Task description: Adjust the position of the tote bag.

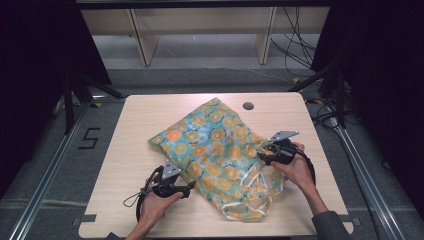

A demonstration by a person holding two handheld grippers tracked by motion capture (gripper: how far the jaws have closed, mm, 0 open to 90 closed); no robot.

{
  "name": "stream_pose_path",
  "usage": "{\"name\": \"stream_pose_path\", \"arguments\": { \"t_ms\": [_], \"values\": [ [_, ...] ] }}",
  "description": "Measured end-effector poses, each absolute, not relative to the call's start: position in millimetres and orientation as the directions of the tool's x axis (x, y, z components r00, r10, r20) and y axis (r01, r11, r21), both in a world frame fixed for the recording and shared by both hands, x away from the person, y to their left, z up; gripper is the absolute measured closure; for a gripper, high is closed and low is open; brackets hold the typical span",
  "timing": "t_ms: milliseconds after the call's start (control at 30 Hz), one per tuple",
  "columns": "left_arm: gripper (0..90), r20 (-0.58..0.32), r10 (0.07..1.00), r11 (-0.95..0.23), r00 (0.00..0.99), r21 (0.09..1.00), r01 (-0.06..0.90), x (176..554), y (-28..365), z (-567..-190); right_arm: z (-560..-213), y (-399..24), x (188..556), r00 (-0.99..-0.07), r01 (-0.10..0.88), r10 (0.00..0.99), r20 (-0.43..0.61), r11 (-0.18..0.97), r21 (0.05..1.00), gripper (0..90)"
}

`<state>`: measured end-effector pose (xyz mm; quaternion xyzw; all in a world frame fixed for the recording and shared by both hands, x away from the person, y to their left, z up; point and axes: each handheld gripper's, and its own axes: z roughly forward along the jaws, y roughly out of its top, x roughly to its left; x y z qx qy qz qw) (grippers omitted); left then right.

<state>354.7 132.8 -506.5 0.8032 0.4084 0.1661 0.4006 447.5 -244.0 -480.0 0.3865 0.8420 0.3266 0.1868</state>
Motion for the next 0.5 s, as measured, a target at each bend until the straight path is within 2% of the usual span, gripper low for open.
{"name": "stream_pose_path", "arguments": {
  "t_ms": [33, 67, 100, 133, 167, 200, 233, 267, 300, 333, 400, 500],
  "values": [
    [38.7, -0.049, 0.787, -0.349, 0.615, 0.787, 0.509, 356.1, 130.1, -507.6, -480.6, -243.9, 447.0, -0.649, 0.532, 0.758, -0.059, 0.508, 0.677, 72.3],
    [44.8, -0.049, 0.787, -0.349, 0.615, 0.787, 0.509, 356.1, 130.1, -507.6, -480.6, -243.9, 447.0, -0.649, 0.532, 0.758, -0.059, 0.508, 0.677, 72.3],
    [44.8, 0.006, 0.761, -0.416, 0.649, 0.772, 0.481, 358.4, 131.0, -506.1, -480.0, -244.1, 446.4, -0.661, 0.538, 0.749, -0.047, 0.517, 0.666, 76.1],
    [49.1, 0.007, 0.764, -0.409, 0.645, 0.778, 0.477, 359.3, 127.8, -507.6, -483.0, -242.5, 446.0, -0.668, 0.512, 0.742, -0.061, 0.518, 0.685, 80.5],
    [55.1, 0.016, 0.767, -0.418, 0.641, 0.772, 0.48, 360.3, 126.4, -508.7, -480.0, -242.9, 445.0, -0.685, 0.521, 0.726, -0.057, 0.543, 0.659, 83.6],
    [61.1, 0.036, 0.754, -0.438, 0.656, 0.772, 0.461, 362.5, 126.1, -509.8, -482.5, -239.8, 443.1, -0.674, 0.507, 0.737, -0.056, 0.516, 0.69, 86.1],
    [64.6, 0.063, 0.74, -0.476, 0.67, 0.753, 0.454, 364.9, 127.1, -509.7, -478.7, -239.9, 441.6, -0.692, 0.513, 0.719, -0.06, 0.548, 0.661, 87.5],
    [69.0, 0.032, 0.759, -0.432, 0.65, 0.771, 0.467, 366.2, 123.9, -512.2, -481.1, -236.4, 440.4, -0.699, 0.49, 0.712, -0.066, 0.544, 0.681, 88.1],
    [78.0, 0.067, 0.744, -0.468, 0.665, 0.763, 0.446, 369.0, 126.4, -510.6, -479.3, -231.6, 435.2, -0.718, 0.488, 0.692, -0.072, 0.575, 0.656, 88.9],
    [78.0, 0.079, 0.747, -0.466, 0.66, 0.771, 0.435, 371.0, 126.2, -510.2, -479.3, -231.6, 435.2, -0.718, 0.488, 0.692, -0.072, 0.575, 0.656, 88.9],
    [83.7, 0.104, 0.74, -0.486, 0.665, 0.766, 0.421, 379.7, 129.5, -508.1, -479.9, -226.0, 425.8, -0.747, 0.456, 0.659, -0.084, 0.601, 0.656, 89.3],
    [85.4, 0.103, 0.75, -0.478, 0.653, 0.766, 0.428, 387.5, 130.9, -508.3, -481.0, -221.5, 412.4, -0.769, 0.447, 0.636, -0.068, 0.611, 0.654, 89.5]
  ]
}}
